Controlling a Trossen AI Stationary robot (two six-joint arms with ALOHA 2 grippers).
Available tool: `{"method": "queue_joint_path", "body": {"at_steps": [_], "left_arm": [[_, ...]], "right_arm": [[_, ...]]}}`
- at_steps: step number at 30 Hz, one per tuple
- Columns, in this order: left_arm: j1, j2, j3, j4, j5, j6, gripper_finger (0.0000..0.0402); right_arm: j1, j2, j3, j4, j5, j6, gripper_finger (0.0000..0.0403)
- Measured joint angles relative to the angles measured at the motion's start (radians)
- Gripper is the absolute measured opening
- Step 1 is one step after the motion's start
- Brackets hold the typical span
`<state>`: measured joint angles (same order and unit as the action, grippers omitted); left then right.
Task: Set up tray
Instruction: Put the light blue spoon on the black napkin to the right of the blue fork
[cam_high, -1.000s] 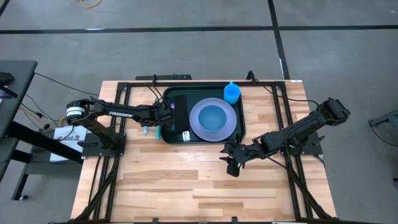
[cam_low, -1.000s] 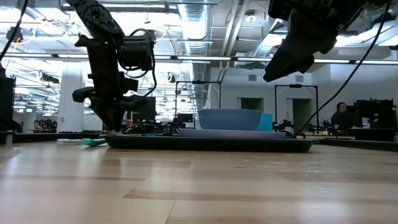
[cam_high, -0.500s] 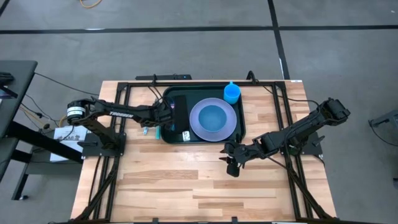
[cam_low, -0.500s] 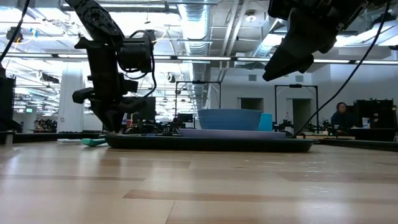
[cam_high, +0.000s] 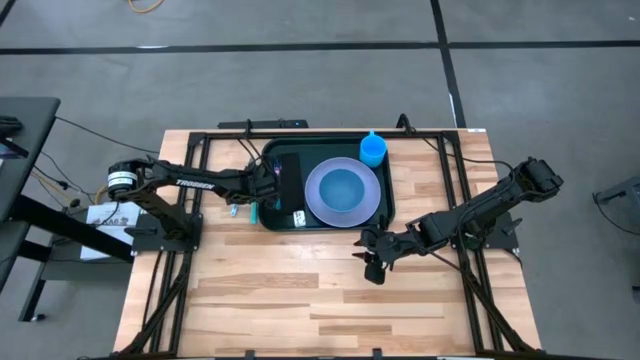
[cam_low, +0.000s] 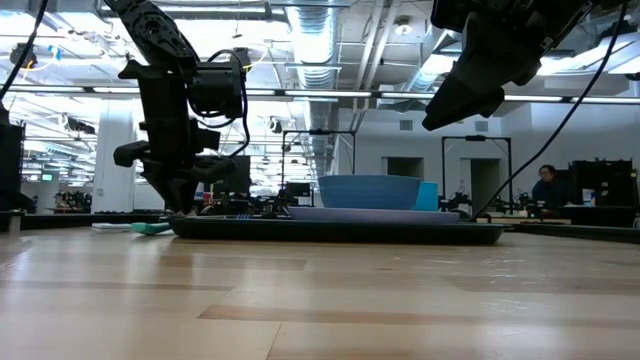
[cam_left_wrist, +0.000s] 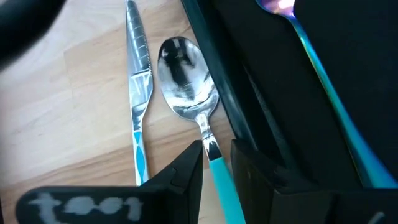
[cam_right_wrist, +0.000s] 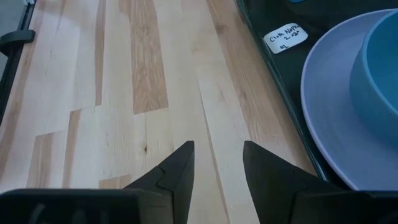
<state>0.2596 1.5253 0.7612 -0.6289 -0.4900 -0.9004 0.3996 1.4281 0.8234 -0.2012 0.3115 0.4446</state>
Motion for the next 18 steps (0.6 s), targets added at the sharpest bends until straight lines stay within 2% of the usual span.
{"method": "queue_joint_path", "body": {"at_steps": [18], "left_arm": [[-0.003, 0.000, 0.000, 0.000, -0.008, 0.002, 0.0073]], "right_arm": [[0.000, 0.000, 0.000, 0.000, 0.000, 0.000, 0.0129]]}}
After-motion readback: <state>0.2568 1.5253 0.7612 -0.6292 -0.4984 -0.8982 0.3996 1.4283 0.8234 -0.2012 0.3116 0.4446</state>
